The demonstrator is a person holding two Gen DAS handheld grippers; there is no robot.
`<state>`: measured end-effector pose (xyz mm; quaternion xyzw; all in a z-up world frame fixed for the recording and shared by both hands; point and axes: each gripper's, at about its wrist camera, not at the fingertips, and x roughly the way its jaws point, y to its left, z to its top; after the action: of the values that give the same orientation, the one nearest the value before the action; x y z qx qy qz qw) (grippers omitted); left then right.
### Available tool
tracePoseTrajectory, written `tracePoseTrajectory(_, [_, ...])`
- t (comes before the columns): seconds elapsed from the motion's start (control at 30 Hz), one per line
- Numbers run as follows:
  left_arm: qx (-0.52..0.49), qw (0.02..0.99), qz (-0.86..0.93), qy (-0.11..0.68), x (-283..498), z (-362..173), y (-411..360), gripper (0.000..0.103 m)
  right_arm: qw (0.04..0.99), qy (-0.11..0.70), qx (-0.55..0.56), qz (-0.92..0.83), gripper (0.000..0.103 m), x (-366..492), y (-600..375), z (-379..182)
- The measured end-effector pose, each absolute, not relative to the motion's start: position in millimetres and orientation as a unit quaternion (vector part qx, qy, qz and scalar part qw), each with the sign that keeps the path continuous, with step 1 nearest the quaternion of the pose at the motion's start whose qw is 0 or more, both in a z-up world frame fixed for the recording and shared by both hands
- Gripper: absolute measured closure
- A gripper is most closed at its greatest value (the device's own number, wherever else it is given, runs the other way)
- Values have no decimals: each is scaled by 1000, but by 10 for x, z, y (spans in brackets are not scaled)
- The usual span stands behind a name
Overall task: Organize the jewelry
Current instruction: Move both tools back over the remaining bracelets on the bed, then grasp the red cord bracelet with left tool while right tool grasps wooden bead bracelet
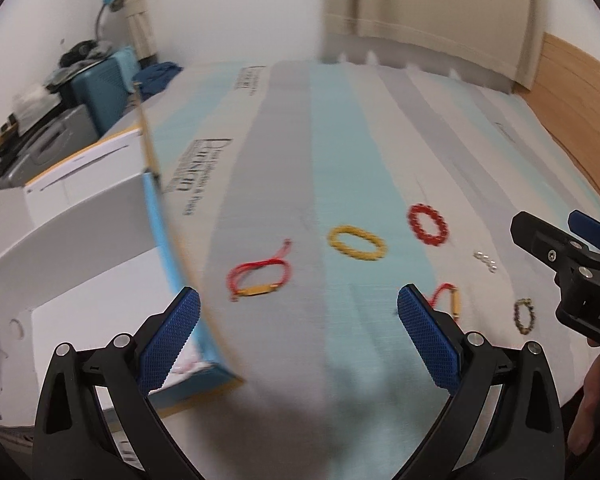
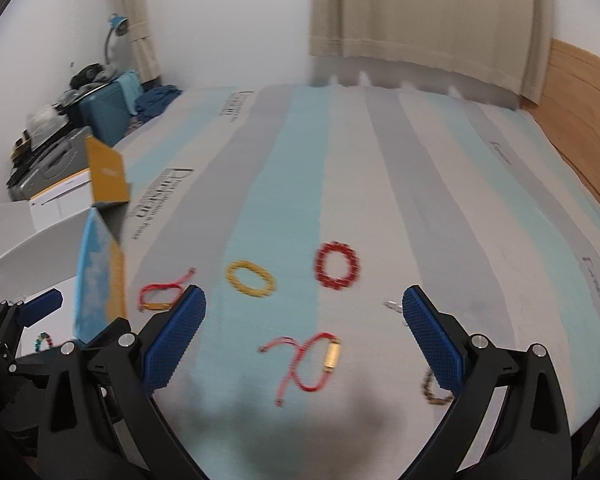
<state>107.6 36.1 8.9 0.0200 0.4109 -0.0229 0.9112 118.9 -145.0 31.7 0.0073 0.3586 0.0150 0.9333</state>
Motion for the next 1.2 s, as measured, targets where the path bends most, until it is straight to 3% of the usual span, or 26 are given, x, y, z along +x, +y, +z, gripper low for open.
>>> tracePoseTrajectory(0.57, [46, 886, -100, 451, 1313, -482, -657, 6, 918, 390, 39, -59, 8, 1076, -2690, -143])
tracePoseTrajectory(1.03, [41, 866, -113, 485, 1543, -1064, -847, 7, 890, 450, 42, -68, 8, 1185, -3124, -767])
tracePoseTrajectory(1.2, [47, 862, -116, 492, 1577, -1208, -882, 9, 877, 476, 30, -61, 15, 1233, -3144, -1009])
